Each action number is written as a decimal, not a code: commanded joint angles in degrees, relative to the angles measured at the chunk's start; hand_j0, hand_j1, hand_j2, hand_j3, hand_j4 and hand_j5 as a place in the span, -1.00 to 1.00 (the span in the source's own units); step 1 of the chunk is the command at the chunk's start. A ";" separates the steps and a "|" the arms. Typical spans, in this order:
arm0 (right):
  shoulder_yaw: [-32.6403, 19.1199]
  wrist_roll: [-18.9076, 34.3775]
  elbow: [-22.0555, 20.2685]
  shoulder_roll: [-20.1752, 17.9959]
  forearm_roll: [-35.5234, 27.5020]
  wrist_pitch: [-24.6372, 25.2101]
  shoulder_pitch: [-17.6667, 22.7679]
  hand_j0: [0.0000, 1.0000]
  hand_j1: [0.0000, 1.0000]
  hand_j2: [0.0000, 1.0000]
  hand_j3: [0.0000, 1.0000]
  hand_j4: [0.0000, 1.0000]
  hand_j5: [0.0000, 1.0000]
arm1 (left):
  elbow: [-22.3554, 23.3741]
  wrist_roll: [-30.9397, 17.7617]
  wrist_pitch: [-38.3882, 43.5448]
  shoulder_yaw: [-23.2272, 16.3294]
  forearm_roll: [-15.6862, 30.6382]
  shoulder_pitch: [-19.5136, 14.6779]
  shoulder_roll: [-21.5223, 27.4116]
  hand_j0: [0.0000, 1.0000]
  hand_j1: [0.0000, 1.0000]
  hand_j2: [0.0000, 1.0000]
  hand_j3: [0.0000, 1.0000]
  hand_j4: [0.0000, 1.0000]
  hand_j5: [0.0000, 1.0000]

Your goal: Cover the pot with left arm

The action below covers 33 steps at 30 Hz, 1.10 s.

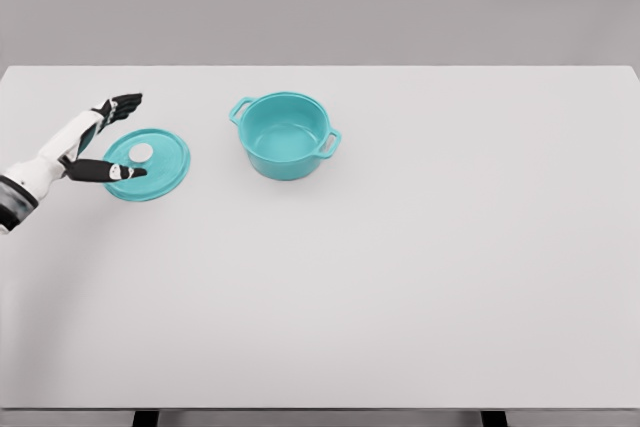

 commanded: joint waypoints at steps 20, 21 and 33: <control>-0.01 0.02 0.00 0.00 0.03 0.00 0.00 1.00 1.00 1.00 1.00 1.00 1.00 | 0.43 0.01 0.15 -0.76 1.83 0.00 -0.92 0.76 0.76 0.76 0.76 0.76 0.76; -0.01 0.02 0.00 0.00 0.03 0.00 0.00 1.00 1.00 1.00 1.00 1.00 1.00 | 0.43 0.01 0.15 -0.68 1.83 0.00 -0.92 0.75 0.75 0.75 0.75 0.75 0.75; -0.01 0.02 0.00 0.00 0.03 0.00 0.00 1.00 1.00 1.00 1.00 1.00 1.00 | 0.42 0.01 0.24 -0.76 2.71 0.00 -0.92 0.74 0.74 0.74 0.74 0.74 0.74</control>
